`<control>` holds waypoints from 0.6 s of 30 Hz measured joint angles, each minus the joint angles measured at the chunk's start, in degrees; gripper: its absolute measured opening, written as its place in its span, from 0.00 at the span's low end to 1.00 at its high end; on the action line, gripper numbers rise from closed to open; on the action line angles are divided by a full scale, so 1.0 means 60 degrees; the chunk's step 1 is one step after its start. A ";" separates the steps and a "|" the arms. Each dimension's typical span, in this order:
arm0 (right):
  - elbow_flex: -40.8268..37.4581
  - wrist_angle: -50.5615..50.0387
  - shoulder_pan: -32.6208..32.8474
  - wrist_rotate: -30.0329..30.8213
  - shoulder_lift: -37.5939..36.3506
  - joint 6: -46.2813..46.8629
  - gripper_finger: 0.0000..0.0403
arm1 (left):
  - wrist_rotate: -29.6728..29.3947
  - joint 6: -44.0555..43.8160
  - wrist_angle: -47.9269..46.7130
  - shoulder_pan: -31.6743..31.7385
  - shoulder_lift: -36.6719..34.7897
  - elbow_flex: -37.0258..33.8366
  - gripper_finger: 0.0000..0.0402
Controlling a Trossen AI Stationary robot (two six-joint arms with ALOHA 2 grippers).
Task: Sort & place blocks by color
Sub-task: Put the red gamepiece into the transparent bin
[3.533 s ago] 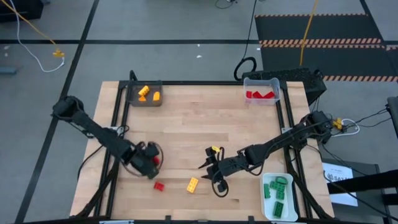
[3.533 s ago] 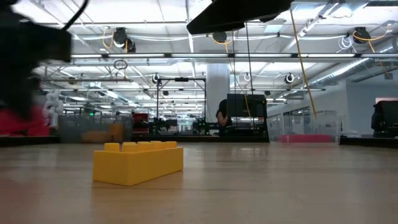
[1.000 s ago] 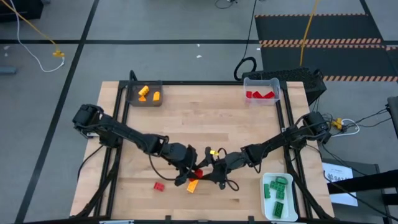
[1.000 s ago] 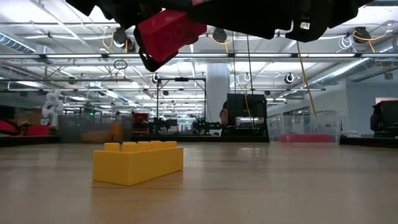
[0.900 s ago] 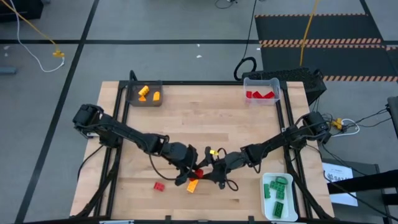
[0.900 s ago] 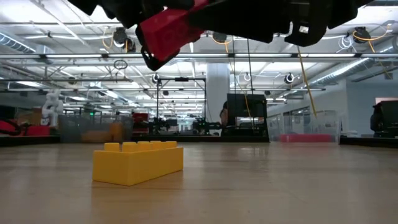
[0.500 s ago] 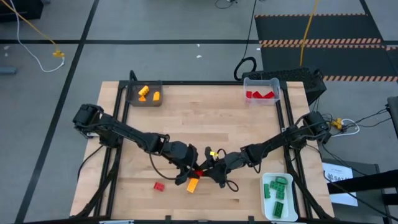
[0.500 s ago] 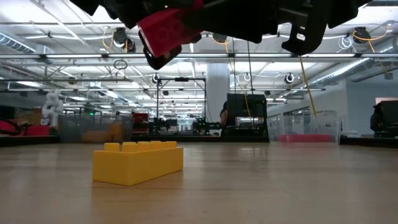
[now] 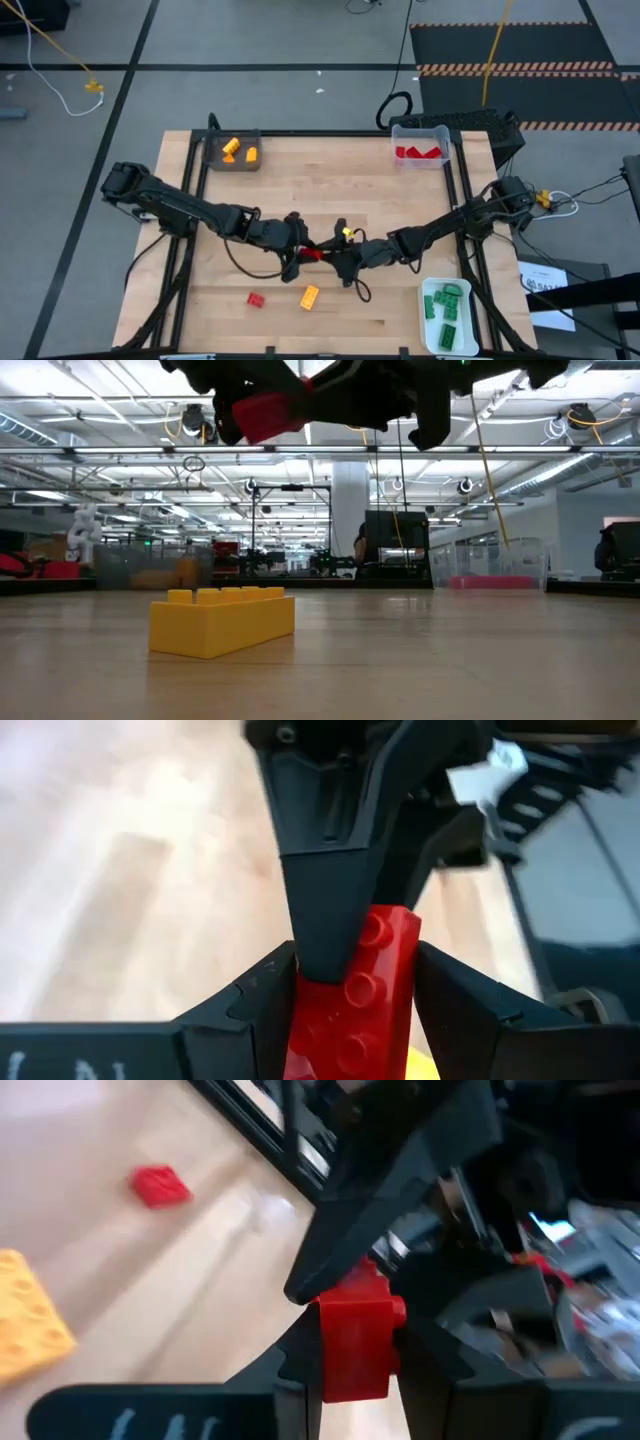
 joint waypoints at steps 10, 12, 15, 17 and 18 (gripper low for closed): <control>-0.0067 -0.2207 -0.0516 0.2196 -0.1660 0.0858 0.18 | -0.2595 -0.0144 -0.1278 -0.0107 -0.0707 0.0028 0.45; -0.0147 -0.2842 -0.0657 0.2925 -0.2130 0.0820 0.18 | -0.2745 -0.0236 -0.2293 -0.0153 -0.0963 -0.0083 0.44; -0.0073 -0.3531 -0.0836 0.3317 -0.2792 0.0817 0.18 | -0.3533 -0.0491 -0.3278 -0.0051 -0.1413 -0.0034 0.44; -0.0092 -0.3901 -0.0996 0.3436 -0.3288 0.0822 0.18 | -0.4254 -0.0803 -0.4011 -0.0005 -0.1736 -0.0005 0.44; -0.0087 -0.4150 -0.1107 0.3556 -0.3513 0.0828 0.18 | -0.4410 -0.0970 -0.4337 0.0019 -0.1792 -0.0032 0.44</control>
